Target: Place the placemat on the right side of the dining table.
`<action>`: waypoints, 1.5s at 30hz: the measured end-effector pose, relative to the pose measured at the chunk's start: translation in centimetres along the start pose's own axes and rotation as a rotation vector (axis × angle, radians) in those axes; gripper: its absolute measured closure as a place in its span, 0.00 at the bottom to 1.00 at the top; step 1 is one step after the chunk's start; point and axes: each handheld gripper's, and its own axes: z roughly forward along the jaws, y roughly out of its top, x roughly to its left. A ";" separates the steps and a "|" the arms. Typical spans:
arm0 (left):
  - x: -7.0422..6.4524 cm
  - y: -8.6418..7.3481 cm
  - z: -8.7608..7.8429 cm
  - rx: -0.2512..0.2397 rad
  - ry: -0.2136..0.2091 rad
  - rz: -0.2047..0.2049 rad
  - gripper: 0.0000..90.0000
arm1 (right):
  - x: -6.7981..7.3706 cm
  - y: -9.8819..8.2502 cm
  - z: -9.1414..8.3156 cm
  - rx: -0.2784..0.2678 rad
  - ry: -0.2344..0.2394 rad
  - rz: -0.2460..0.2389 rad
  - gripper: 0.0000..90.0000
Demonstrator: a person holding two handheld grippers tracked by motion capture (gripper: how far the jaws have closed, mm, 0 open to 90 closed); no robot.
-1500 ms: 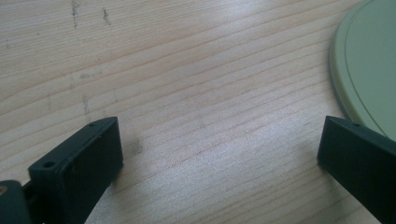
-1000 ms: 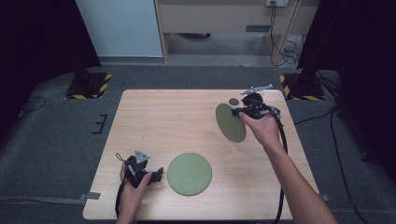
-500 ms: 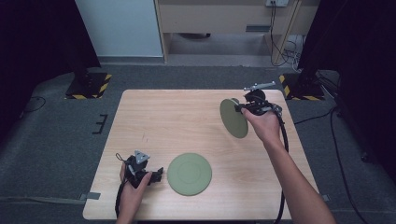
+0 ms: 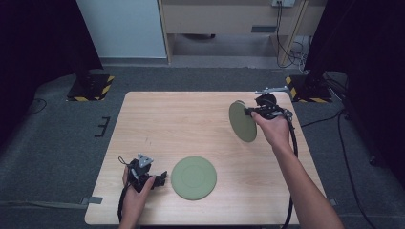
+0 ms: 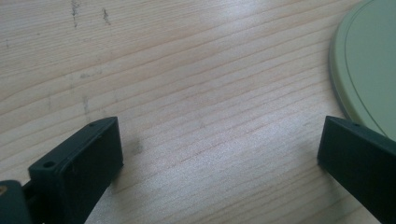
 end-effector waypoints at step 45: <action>0.0 0.0 0.0 0.000 0.000 0.000 0.00 | -7.9 -5.8 -1.3 0.019 -0.060 0.133 0.95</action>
